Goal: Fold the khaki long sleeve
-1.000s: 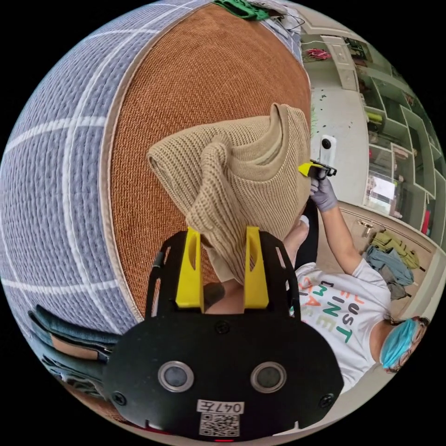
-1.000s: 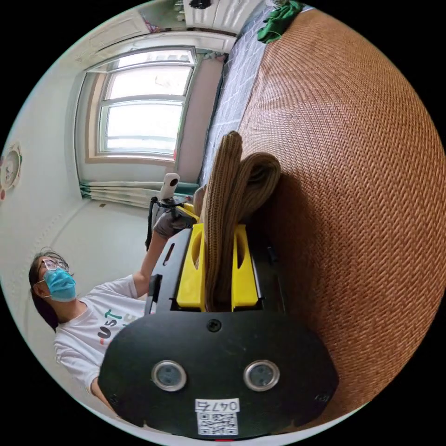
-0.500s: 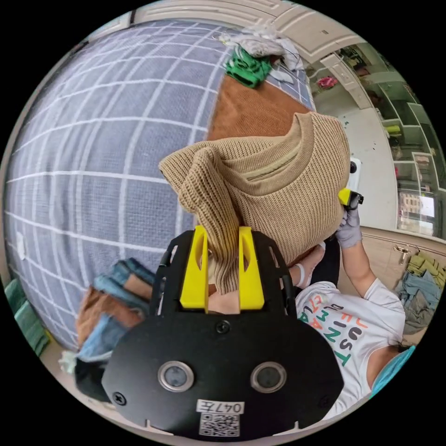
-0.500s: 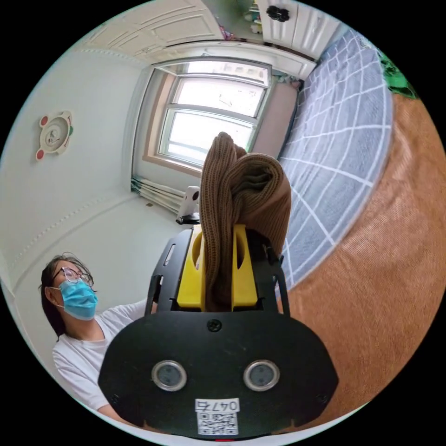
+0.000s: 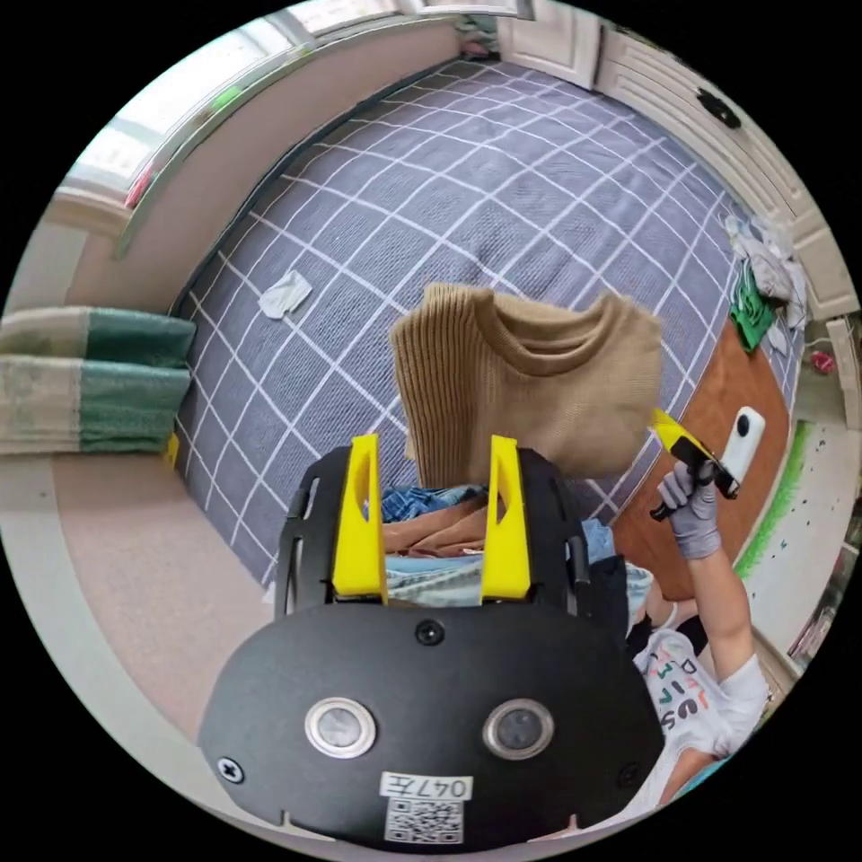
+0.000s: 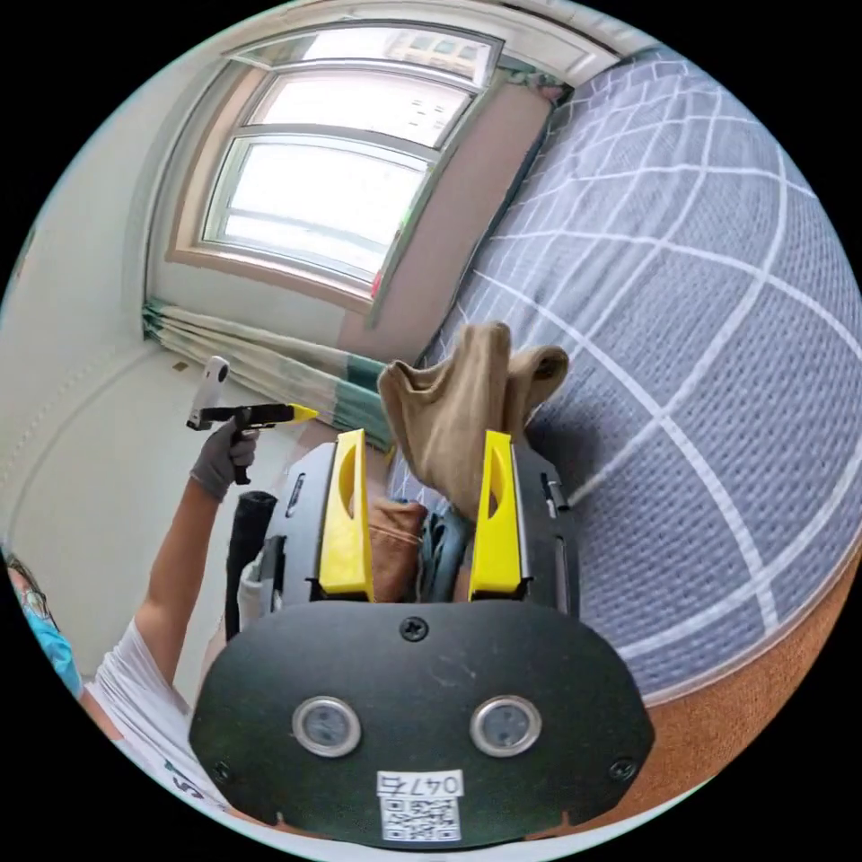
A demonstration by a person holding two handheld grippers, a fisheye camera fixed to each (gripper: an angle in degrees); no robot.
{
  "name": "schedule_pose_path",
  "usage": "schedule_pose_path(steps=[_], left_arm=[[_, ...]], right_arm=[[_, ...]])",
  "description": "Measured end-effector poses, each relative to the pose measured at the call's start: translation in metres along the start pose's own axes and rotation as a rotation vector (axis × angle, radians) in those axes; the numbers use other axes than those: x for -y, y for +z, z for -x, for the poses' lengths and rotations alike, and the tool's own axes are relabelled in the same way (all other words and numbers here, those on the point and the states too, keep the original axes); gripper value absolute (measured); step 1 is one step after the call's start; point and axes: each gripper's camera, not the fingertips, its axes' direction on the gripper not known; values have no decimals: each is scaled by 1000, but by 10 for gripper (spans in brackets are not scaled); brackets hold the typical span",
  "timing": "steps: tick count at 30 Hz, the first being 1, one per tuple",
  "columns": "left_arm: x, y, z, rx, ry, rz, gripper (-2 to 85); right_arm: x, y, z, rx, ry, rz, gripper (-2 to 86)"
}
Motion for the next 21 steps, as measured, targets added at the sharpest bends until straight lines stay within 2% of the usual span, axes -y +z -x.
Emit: schedule_pose_path(steps=[3,5,8,10,13,17,19,21], left_arm=[[-46,-39,22,-93,3,-192,129],[-77,-69,13,-91,46,-321,94],[-137,-119,-34,-59,180,-560,5],[-187,-156,-83,-92,309,-725,-5],[-247,-193,-146,-104,446,-846,-9],[-313,-199,-205,-322,532,-931,-10],[-340,-182,-244,-468,591,-887,-10],[-351,-162,-281,-494,642,-815,-10]], right_arm=[[-38,-73,15,-78,-69,-7,92],[-61,-122,38,-148,-127,2,54],[-102,-199,95,-348,-254,24,1],[-129,-238,128,-443,-324,51,-8],[-174,-297,164,-555,-350,108,-11],[-220,-384,178,-551,-200,64,-12],[-232,-408,188,-528,-171,20,-12],[-243,-426,200,-492,-142,-27,-12]])
